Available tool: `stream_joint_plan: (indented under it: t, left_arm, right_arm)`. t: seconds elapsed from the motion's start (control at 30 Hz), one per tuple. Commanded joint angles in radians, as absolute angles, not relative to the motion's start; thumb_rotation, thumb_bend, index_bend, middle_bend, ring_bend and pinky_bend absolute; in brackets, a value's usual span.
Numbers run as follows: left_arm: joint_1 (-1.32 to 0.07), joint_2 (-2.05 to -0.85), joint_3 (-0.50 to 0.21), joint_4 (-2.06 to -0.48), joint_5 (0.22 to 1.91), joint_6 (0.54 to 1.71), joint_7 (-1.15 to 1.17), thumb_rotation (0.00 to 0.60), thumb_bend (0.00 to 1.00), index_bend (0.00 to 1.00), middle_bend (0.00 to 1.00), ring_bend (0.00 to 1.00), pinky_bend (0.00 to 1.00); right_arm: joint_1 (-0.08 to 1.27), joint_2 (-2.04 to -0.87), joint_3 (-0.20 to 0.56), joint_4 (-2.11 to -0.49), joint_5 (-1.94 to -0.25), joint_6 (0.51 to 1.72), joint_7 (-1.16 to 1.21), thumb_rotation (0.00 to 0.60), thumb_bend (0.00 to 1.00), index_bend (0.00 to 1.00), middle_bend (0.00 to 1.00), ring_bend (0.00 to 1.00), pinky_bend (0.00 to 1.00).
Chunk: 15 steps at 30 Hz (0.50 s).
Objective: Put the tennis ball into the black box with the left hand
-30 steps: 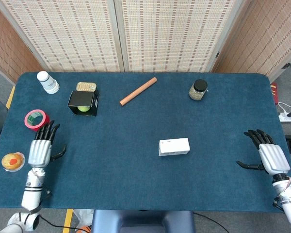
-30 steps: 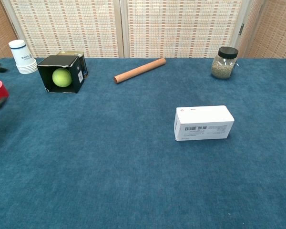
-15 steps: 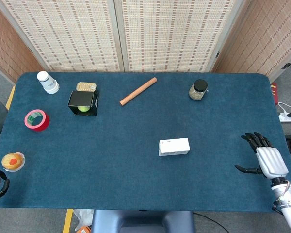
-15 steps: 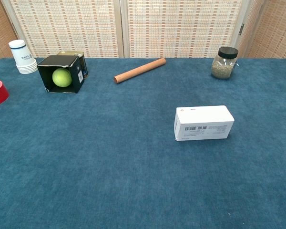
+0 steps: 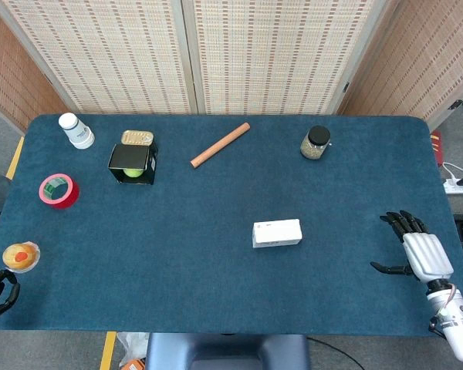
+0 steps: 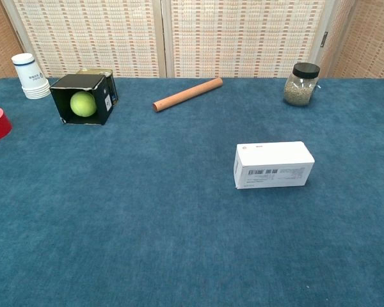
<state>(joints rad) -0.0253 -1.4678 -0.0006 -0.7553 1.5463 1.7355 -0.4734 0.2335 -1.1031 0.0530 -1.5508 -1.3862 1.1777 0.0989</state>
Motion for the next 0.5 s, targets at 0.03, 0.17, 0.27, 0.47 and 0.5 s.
stream_joint_plan:
  t: [0.03, 0.17, 0.27, 0.47, 0.5]
  left_arm:
    - [-0.028, -1.478, -0.008, -0.746, 1.546, 1.738, -0.475, 0.600, 0.61, 1.00, 1.00, 1.00, 1.00]
    - [-0.024, -1.489, 0.001, -0.718, 1.564, 1.748, -0.503, 0.600, 0.56, 0.87, 0.87, 0.81, 0.88]
    - [-0.022, -1.477, 0.011, -0.722, 1.565, 1.715, -0.505, 0.600, 0.49, 0.48, 0.32, 0.24, 0.38]
    - [-0.030, -1.449, 0.004, -0.783, 1.559, 1.687, -0.489, 0.573, 0.36, 0.04, 0.00, 0.00, 0.00]
    - [-0.030, -1.448, 0.003, -0.787, 1.559, 1.684, -0.482, 0.569, 0.36, 0.03, 0.00, 0.00, 0.00]
  right_arm:
    - [0.235, -1.106, 0.056, -1.549, -1.380, 1.176, 0.096, 0.600, 0.00, 0.16, 0.09, 0.00, 0.12]
    - [0.239, -1.111, 0.056, -1.544, -1.375, 1.166, 0.094, 0.600, 0.00, 0.16, 0.09, 0.00, 0.12]
    - [0.241, -1.115, 0.055, -1.541, -1.378, 1.166, 0.096, 0.600, 0.00, 0.16, 0.09, 0.00, 0.11]
    - [0.241, -1.113, 0.054, -1.538, -1.376, 1.162, 0.102, 0.600, 0.00, 0.16, 0.09, 0.00, 0.10]
    - [0.241, -1.112, 0.054, -1.537, -1.375, 1.162, 0.103, 0.600, 0.00, 0.16, 0.09, 0.00, 0.10]
